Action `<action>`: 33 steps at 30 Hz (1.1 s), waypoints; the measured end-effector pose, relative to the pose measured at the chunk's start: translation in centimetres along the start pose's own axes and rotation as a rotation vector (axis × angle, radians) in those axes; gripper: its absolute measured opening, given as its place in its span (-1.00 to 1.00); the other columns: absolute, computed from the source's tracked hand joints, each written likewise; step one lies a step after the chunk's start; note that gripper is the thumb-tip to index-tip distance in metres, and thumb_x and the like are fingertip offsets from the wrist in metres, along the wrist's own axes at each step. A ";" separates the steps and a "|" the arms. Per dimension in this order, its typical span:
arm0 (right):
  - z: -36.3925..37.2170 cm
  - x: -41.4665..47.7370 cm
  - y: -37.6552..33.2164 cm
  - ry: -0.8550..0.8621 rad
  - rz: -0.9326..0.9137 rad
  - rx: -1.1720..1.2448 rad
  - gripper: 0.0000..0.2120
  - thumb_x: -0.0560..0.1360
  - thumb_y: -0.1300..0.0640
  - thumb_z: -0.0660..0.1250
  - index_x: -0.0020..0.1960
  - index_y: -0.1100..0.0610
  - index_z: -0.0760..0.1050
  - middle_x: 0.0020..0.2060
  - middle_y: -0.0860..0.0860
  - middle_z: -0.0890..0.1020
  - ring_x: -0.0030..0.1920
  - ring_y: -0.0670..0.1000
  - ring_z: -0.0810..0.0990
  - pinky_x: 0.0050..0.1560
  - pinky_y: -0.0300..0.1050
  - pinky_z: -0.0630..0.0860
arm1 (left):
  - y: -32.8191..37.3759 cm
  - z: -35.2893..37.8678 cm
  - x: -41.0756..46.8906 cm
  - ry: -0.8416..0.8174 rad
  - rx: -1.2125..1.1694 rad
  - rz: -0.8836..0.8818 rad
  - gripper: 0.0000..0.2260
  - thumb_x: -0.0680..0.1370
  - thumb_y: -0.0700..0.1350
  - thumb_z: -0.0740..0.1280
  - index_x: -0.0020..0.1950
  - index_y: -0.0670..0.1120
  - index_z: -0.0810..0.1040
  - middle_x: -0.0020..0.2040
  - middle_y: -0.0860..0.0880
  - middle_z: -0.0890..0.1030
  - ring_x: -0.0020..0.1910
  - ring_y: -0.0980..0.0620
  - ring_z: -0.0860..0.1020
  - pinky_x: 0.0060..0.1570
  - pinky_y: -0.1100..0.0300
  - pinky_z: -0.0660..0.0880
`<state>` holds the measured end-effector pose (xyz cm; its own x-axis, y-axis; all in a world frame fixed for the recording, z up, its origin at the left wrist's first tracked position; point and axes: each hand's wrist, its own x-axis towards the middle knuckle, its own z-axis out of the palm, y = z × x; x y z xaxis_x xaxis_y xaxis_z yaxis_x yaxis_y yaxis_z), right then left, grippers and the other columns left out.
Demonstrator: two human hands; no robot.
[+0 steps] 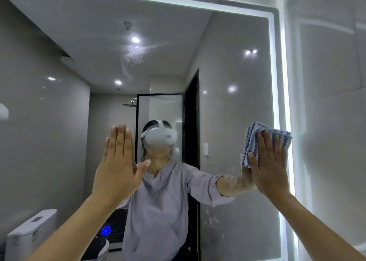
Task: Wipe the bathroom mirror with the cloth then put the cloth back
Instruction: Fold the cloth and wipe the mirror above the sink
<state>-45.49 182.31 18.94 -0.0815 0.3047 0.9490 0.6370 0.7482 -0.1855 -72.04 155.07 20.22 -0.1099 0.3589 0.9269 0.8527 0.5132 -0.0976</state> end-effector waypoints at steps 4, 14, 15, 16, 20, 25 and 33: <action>0.2 0.0 0.3 0.006 -0.006 -0.008 -0.35 0.60 -0.23 -0.28 0.55 0.14 0.02 0.54 0.13 0.11 0.54 0.22 -0.02 0.49 0.30 0.01 | 0.1 -0.2 0.0 0.013 -0.010 0.006 -0.21 0.51 0.27 -0.06 0.51 -0.27 -0.19 0.54 -0.22 -0.19 0.53 -0.13 -0.20 0.48 0.04 -0.22; 0.0 0.0 0.1 -0.001 -0.014 -0.016 -0.31 0.59 -0.23 -0.30 0.54 0.17 0.04 0.54 0.14 0.11 0.54 0.23 -0.01 0.48 0.30 0.02 | 0.0 0.0 0.0 0.019 -0.004 0.012 -0.21 0.51 0.27 -0.06 0.51 -0.27 -0.18 0.54 -0.22 -0.19 0.53 -0.13 -0.20 0.48 0.04 -0.22; 0.0 0.0 0.1 -0.001 -0.017 -0.016 -0.31 0.59 -0.23 -0.31 0.54 0.18 0.05 0.53 0.15 0.11 0.54 0.23 -0.01 0.48 0.30 0.02 | 0.1 0.0 0.0 0.018 -0.004 0.011 -0.21 0.51 0.27 -0.06 0.51 -0.27 -0.18 0.54 -0.22 -0.20 0.53 -0.13 -0.20 0.48 0.04 -0.22; 0.0 0.0 0.0 0.000 -0.019 -0.013 -0.30 0.59 -0.23 -0.31 0.54 0.18 0.05 0.53 0.15 0.12 0.54 0.24 -0.01 0.48 0.31 0.02 | 0.1 -0.1 0.0 0.017 -0.003 0.010 -0.21 0.51 0.27 -0.06 0.51 -0.27 -0.18 0.54 -0.22 -0.20 0.53 -0.13 -0.20 0.48 0.05 -0.23; 0.0 0.0 -0.2 0.026 0.000 0.015 -0.33 0.60 -0.23 -0.29 0.53 0.16 0.06 0.53 0.16 0.13 0.53 0.25 0.01 0.48 0.32 0.03 | 0.1 -0.2 0.0 0.018 -0.008 0.003 -0.20 0.51 0.27 -0.06 0.51 -0.26 -0.20 0.54 -0.21 -0.21 0.53 -0.11 -0.22 0.48 0.07 -0.26; 0.5 -0.1 -0.3 0.026 0.052 0.013 -0.33 0.58 -0.26 -0.27 0.55 0.10 0.00 0.55 0.11 0.07 0.55 0.20 -0.07 0.49 0.30 -0.03 | 0.1 0.0 0.0 0.019 -0.012 0.000 -0.20 0.50 0.28 -0.08 0.50 -0.25 -0.21 0.54 -0.20 -0.22 0.53 -0.11 -0.23 0.49 0.05 -0.24; 1.0 -0.7 -2.0 0.028 0.087 -0.001 -0.31 0.56 -0.28 -0.30 0.56 0.08 -0.09 0.55 0.15 0.02 0.54 0.19 -0.16 0.51 0.23 -0.17 | 0.0 0.0 0.0 -0.003 -0.027 -0.006 -0.20 0.51 0.28 -0.06 0.51 -0.25 -0.21 0.54 -0.20 -0.23 0.53 -0.10 -0.24 0.50 -0.03 -0.15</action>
<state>-47.44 181.21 18.43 -0.0044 0.3520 0.9360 0.6415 0.7191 -0.2674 -72.04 155.10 20.17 -0.1166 0.3587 0.9261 0.8656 0.4940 -0.0824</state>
